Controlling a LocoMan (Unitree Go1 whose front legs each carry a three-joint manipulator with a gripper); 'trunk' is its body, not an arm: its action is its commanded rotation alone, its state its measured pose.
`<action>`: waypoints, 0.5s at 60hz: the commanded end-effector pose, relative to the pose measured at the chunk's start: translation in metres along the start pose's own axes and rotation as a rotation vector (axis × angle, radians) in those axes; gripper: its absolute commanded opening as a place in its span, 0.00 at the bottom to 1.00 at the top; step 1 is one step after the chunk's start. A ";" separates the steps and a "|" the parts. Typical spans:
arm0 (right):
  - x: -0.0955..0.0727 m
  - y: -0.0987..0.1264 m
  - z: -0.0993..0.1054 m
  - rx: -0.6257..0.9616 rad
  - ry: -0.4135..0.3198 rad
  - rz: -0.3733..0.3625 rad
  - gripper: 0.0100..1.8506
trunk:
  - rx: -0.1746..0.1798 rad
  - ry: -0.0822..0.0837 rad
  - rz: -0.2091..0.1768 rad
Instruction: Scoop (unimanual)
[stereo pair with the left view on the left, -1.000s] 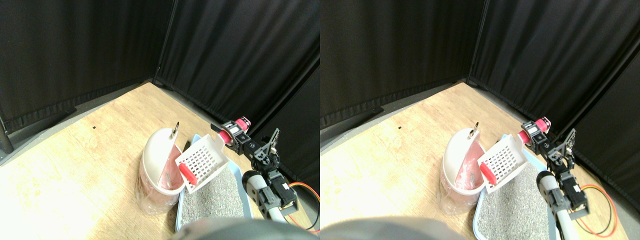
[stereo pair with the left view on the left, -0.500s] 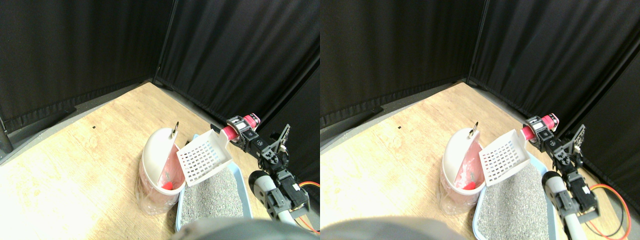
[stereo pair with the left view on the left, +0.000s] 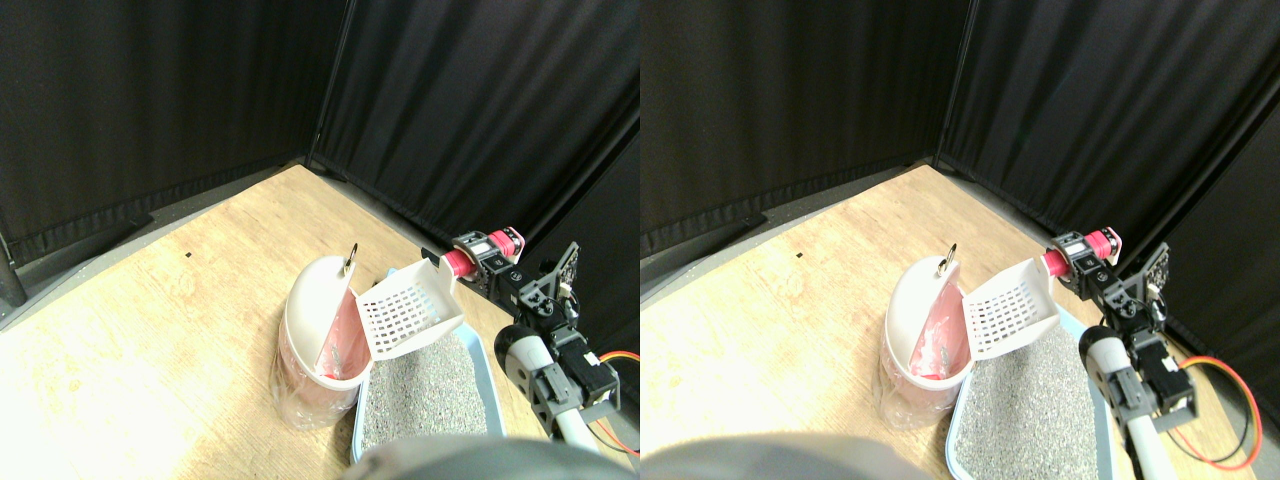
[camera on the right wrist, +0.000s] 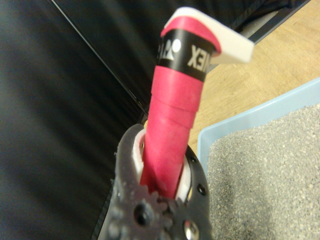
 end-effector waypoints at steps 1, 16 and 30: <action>-0.004 -0.007 0.011 0.058 -0.125 -0.041 0.08 | 0.020 0.016 0.016; -0.021 -0.031 -0.008 0.233 -0.169 -0.136 0.02 | 0.065 0.027 -0.044; -0.039 -0.064 -0.043 0.399 -0.215 -0.221 0.02 | 0.110 0.045 -0.115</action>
